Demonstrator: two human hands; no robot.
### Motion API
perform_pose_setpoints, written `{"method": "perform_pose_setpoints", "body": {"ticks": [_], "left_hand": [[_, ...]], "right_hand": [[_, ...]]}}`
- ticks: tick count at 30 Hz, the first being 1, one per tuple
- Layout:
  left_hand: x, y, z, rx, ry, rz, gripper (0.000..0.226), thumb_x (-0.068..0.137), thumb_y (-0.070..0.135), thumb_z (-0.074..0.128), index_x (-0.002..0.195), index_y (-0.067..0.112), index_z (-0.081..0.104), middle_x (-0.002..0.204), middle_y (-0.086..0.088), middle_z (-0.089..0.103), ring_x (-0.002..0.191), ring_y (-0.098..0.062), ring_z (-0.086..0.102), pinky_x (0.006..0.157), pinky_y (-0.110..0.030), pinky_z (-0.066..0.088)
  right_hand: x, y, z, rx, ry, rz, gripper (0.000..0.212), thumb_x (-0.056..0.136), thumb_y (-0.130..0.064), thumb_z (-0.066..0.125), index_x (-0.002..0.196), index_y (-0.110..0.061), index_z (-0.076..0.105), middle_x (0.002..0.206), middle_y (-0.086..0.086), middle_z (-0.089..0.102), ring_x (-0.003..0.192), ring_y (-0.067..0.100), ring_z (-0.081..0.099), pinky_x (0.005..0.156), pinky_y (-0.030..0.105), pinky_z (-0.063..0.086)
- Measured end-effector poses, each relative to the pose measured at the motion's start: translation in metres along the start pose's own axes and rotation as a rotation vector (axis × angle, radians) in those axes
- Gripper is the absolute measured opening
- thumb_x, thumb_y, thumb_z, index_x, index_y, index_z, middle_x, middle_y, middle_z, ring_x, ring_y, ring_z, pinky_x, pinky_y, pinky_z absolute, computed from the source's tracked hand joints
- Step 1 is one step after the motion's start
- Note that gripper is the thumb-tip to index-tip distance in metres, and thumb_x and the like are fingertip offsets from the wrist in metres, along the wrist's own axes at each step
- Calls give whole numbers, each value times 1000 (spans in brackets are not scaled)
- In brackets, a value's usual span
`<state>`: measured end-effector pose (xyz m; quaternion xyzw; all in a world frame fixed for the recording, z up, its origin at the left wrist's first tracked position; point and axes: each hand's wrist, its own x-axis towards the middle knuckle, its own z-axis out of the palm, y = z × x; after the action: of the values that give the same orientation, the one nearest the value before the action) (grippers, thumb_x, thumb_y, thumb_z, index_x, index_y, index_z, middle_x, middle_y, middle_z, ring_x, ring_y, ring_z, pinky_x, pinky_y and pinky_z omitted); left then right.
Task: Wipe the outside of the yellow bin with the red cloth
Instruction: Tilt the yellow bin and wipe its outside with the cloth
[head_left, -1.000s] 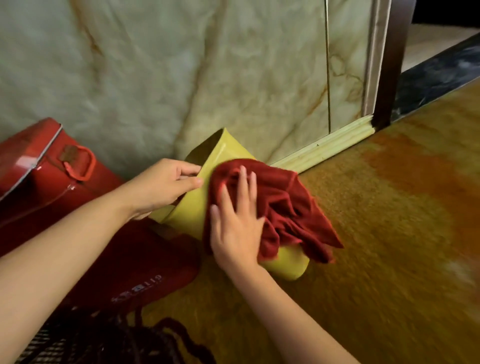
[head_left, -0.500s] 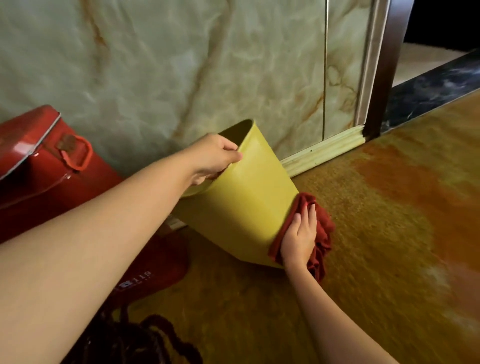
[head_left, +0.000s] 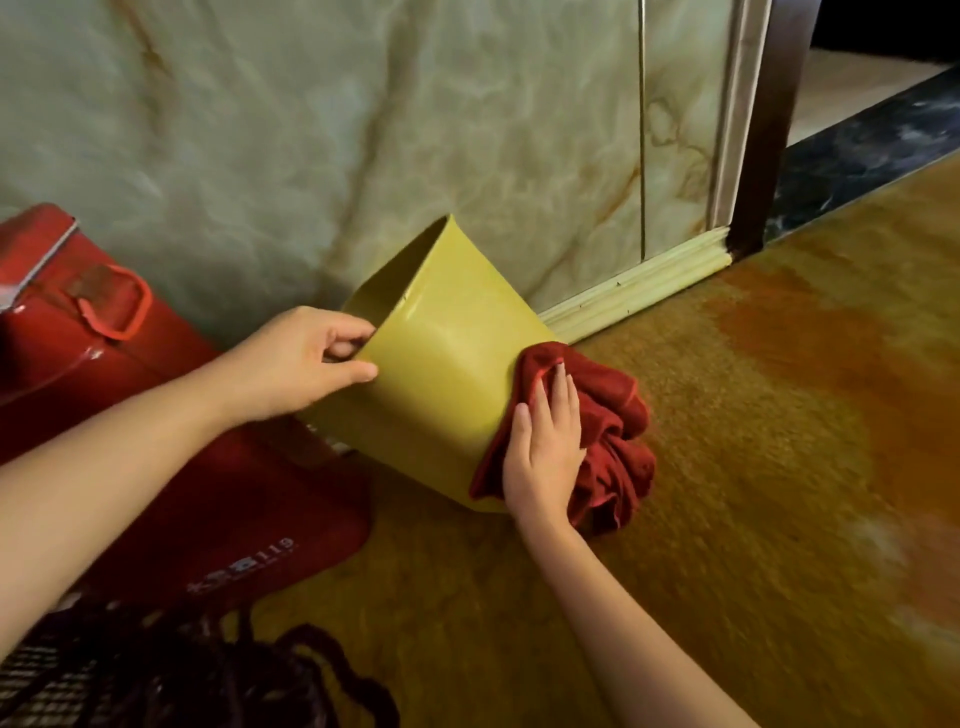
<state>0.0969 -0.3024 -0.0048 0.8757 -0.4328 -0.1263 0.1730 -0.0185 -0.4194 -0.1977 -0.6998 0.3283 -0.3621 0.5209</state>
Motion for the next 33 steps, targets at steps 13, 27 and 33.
{"method": "perform_pose_setpoints", "body": {"ticks": [13, 27, 33], "left_hand": [[47, 55, 9, -153, -142, 14, 14, 80, 1, 57, 89, 2, 69, 80, -8, 75, 70, -13, 56, 66, -28, 48], [11, 14, 13, 212, 3, -59, 40, 73, 7, 67, 112, 16, 63, 94, 11, 58, 90, -6, 56, 81, -17, 37], [0, 19, 28, 209, 98, 19, 38, 72, 8, 67, 110, 16, 65, 105, -4, 71, 84, 2, 59, 84, -17, 41]], "right_hand": [[12, -1, -18, -261, -55, -514, 54, 81, -57, 51, 125, -25, 44, 149, 7, 30, 140, 30, 22, 90, 57, 42], [27, 55, -69, -261, -213, -156, 69, 75, -32, 72, 134, -8, 44, 140, 17, 43, 131, 33, 37, 108, 49, 33], [10, 52, -77, -290, -150, -69, 59, 79, -19, 68, 133, -12, 45, 123, 12, 52, 115, 27, 48, 94, 34, 41]]}}
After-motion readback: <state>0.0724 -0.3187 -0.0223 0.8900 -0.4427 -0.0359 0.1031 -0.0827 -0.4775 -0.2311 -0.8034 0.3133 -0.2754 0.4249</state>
